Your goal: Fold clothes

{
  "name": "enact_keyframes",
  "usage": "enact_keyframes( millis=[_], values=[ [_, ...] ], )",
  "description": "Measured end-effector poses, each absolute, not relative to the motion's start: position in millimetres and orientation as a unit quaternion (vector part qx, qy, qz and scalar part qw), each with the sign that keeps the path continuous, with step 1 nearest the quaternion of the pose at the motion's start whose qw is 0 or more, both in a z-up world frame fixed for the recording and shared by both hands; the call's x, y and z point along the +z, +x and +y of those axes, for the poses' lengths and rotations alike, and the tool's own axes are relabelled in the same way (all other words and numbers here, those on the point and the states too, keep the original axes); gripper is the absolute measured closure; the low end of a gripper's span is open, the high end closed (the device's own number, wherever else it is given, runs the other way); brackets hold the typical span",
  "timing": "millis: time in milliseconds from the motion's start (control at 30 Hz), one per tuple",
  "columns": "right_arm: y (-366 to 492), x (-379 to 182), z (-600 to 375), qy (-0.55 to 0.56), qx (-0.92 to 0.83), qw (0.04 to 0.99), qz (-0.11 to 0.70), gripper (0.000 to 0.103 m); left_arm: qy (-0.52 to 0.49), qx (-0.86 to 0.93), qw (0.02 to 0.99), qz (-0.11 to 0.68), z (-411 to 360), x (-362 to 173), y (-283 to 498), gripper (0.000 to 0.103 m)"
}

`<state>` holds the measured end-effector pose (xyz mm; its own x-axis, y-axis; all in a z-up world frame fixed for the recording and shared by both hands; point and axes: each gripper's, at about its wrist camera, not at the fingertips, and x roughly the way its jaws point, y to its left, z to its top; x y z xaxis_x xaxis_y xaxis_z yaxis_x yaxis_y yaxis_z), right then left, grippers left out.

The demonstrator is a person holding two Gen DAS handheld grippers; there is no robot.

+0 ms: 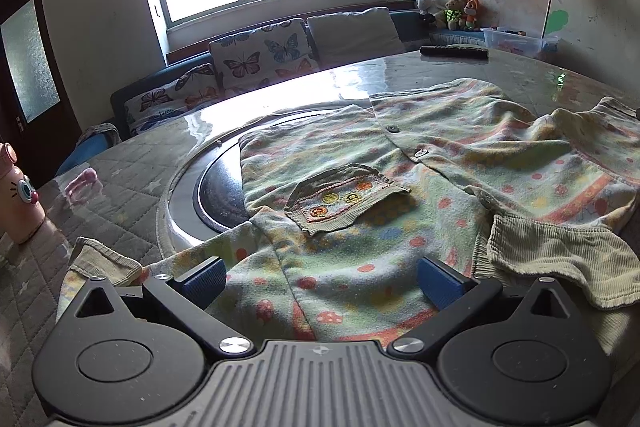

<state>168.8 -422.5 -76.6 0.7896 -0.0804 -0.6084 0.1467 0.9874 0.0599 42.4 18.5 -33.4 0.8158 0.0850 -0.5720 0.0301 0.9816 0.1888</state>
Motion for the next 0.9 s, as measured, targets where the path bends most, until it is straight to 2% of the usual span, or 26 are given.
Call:
enact_keyframes(
  millis=[100,167,200,233,267,433,533,600,633,667,833,900],
  values=[
    [169.2,-80.1,-414.5,0.028,-0.063,0.944,0.323,0.065,0.095,0.015,0.948,0.303,18.3,-33.1,42.4,0.0],
    [168.0,-80.9,-409.3,0.01,-0.067,0.944,0.322,0.09,0.095,0.015,0.948,0.303,17.8,-32.6,42.7,0.0],
    [166.7,-80.1,-407.6,0.003,-0.068,0.945,0.319,0.093,0.095,0.015,0.948,0.304,17.8,-32.5,42.8,0.0],
    [163.3,-77.1,-408.7,0.002,-0.077,0.947,0.312,0.102,0.094,0.015,0.948,0.304,18.0,-32.5,42.9,0.0],
    [159.7,-74.2,-409.8,0.001,-0.086,0.948,0.305,0.103,0.094,0.014,0.948,0.304,18.0,-32.5,42.9,0.0],
    [152.7,-70.3,-417.2,0.011,-0.092,0.95,0.298,0.102,0.091,0.013,0.948,0.304,19.3,-32.8,44.1,0.0],
    [150.2,-69.7,-421.8,0.018,-0.089,0.95,0.297,0.097,0.091,0.013,0.948,0.305,19.7,-33.0,44.3,0.0],
    [155.0,-69.5,-422.0,0.031,-0.078,0.951,0.299,0.088,0.091,0.013,0.948,0.304,19.8,-33.3,44.4,0.0],
    [157.2,-70.4,-421.0,0.032,-0.076,0.951,0.297,0.071,0.091,0.013,0.948,0.305,19.9,-33.3,44.4,0.0],
    [159.4,-71.4,-420.0,0.032,-0.074,0.952,0.296,0.06,0.091,0.013,0.948,0.305,19.9,-33.4,44.3,0.0],
    [166.7,-81.8,-417.4,0.031,-0.081,0.947,0.309,0.059,0.091,0.014,0.948,0.304,17.5,-35.1,43.2,0.0],
    [167.4,-83.9,-416.2,0.028,-0.081,0.947,0.311,0.078,0.091,0.013,0.948,0.305,17.3,-34.9,42.9,0.0]
  ],
)
